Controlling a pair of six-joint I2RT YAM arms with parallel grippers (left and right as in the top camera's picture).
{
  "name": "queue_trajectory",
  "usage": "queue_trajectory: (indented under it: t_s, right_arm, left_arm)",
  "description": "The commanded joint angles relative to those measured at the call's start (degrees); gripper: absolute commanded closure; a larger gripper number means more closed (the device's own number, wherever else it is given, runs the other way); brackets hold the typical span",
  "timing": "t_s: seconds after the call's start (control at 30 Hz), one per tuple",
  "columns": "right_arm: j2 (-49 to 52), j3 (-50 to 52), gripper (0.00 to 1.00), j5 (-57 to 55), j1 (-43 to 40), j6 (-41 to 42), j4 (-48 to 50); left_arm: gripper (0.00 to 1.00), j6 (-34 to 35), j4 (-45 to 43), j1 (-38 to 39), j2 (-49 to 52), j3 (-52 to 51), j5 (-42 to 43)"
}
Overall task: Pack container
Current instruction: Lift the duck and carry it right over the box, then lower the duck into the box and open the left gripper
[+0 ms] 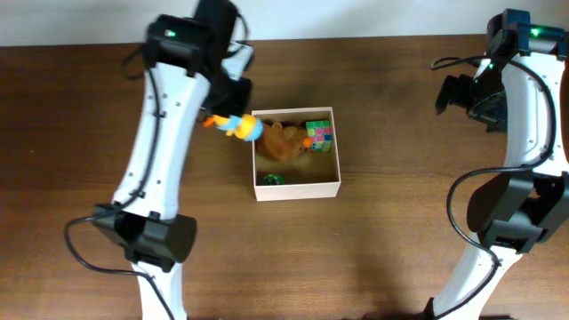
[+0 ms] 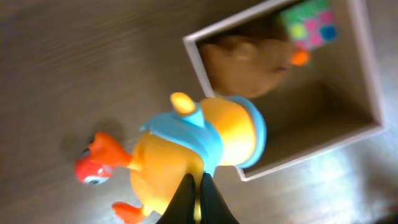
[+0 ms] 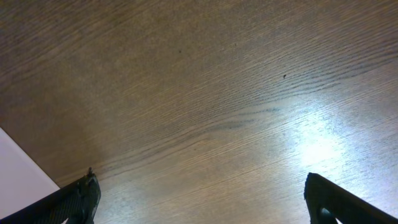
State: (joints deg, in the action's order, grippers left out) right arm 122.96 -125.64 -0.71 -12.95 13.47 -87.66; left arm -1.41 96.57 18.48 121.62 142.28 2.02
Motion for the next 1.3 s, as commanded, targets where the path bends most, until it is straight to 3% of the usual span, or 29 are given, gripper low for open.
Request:
queue_trajectory:
  t_s: [0.0, 0.3, 0.8, 1.27]
  right_arm:
    - [-0.5, -0.8, 0.01, 0.1, -0.2, 0.1, 0.0]
    - [-0.5, -0.8, 0.01, 0.1, -0.2, 0.1, 0.0]
    - [-0.5, -0.8, 0.01, 0.1, -0.2, 0.1, 0.0]
    - [-0.5, -0.8, 0.01, 0.1, -0.2, 0.1, 0.0]
  left_arm:
    - [0.98, -3.2, 0.0, 3.7, -1.7, 1.3, 2.9]
    - [0.98, 3.0, -0.3, 10.6, -1.7, 1.3, 3.0]
    - [0.98, 21.8, -5.2, 11.5, 0.6, -0.3, 2.1]
    - [0.98, 22.8, -12.9, 12.0, 0.6, -15.4, -3.3]
